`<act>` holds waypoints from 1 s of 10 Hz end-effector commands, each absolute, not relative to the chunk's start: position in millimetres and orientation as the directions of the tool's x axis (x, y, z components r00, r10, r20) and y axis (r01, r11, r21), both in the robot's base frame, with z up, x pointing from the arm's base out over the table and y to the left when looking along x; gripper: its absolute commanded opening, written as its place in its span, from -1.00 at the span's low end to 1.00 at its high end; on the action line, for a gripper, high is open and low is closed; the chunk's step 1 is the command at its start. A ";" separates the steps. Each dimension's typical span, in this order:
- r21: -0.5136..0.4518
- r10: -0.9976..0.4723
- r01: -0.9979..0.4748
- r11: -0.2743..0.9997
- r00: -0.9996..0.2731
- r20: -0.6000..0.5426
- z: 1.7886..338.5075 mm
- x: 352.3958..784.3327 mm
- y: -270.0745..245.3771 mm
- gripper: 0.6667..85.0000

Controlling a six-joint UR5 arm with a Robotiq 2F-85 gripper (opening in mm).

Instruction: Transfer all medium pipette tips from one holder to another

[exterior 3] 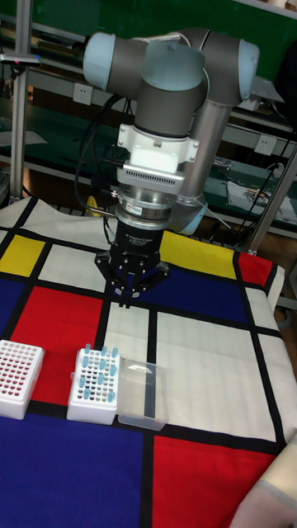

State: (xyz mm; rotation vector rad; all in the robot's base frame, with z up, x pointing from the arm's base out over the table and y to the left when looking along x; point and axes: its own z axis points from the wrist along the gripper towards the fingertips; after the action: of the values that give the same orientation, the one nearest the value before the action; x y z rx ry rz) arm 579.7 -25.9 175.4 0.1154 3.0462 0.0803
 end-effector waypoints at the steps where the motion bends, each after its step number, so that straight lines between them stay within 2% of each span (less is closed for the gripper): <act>1: 0.047 0.103 0.099 0.994 -0.990 -0.091 175.8 579.7 -30.6 -0.68; 3: 0.031 0.106 0.104 0.994 -0.990 -0.094 176.2 580.1 -35.8 -0.72; 7: 0.059 0.105 0.101 0.993 -0.992 -0.074 177.9 576.5 -28.6 -0.73; 10: 0.043 0.117 0.115 0.992 -0.991 -0.060 177.5 572.5 -32.6 -0.85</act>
State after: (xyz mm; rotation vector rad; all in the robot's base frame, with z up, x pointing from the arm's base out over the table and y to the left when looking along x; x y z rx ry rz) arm 573.8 -33.6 175.8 0.1657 3.0671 0.0508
